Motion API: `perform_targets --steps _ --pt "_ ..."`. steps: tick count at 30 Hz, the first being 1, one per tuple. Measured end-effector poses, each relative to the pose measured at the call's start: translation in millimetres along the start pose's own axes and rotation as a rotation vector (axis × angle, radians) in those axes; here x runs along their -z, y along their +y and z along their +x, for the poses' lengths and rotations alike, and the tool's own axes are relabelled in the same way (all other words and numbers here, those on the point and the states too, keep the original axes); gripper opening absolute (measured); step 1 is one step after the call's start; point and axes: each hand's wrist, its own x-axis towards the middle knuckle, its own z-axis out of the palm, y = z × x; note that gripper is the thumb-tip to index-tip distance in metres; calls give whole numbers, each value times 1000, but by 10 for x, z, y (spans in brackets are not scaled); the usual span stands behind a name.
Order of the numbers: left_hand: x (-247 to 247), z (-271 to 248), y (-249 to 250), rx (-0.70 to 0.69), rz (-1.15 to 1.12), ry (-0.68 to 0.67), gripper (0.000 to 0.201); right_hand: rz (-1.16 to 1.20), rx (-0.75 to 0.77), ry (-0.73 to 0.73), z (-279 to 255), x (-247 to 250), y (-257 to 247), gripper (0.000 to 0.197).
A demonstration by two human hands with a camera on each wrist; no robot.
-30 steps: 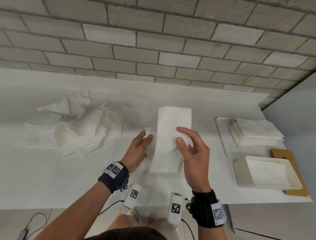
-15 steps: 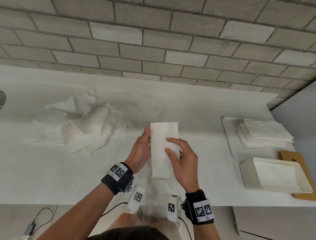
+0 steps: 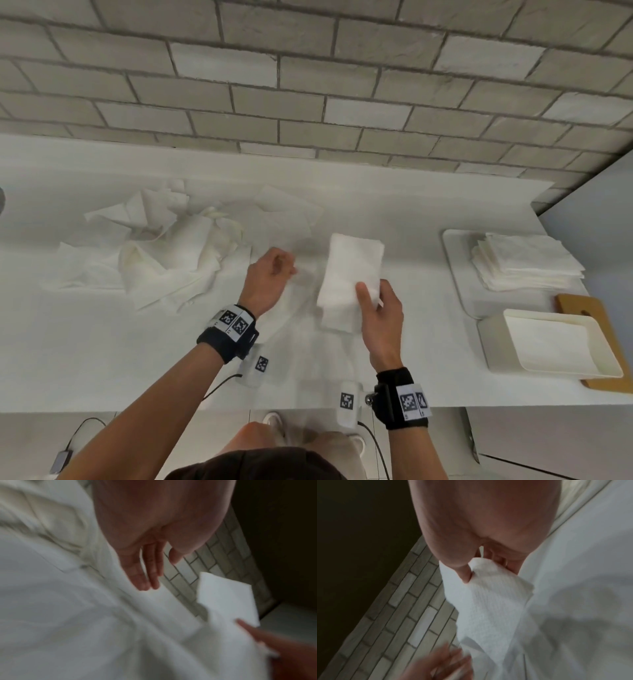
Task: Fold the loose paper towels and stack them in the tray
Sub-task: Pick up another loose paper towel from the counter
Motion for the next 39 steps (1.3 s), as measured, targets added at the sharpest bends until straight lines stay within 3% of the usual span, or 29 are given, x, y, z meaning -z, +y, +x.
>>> perform_targets --steps 2,4,10,14,17,19,22,26,31,35,39 --pt "40 -6 -344 78 471 -108 46 -28 -68 42 36 112 154 9" --pt "-6 -86 -642 119 738 -234 67 -160 -137 37 101 188 348 11" --pt "-113 -133 -850 86 520 -153 44 -483 -285 -1 210 262 700 40" --pt "-111 -157 -758 3 403 -129 36 -723 79 158 89 177 570 43" --pt "-114 -242 -664 -119 308 -111 35 -451 214 -86 44 17 303 30" --pt "-125 -307 -608 -204 287 -97 36 -304 147 -222 -4 -116 113 24" --pt "-153 -395 -501 -314 305 -57 36 -150 38 -294 -100 -301 -128 24" --pt "-179 -469 -334 -335 251 -35 41 -124 0 -248 -96 -480 -57 21" --pt "-113 -490 -161 -222 180 -9 54 -21 -121 -142 -92 -299 161 16" --pt "-98 -459 -33 -65 120 -52 37 64 -94 -121 -151 -56 204 17" --pt "-289 -474 125 -118 77 -274 10 305 -110 -11 -194 122 176 33"
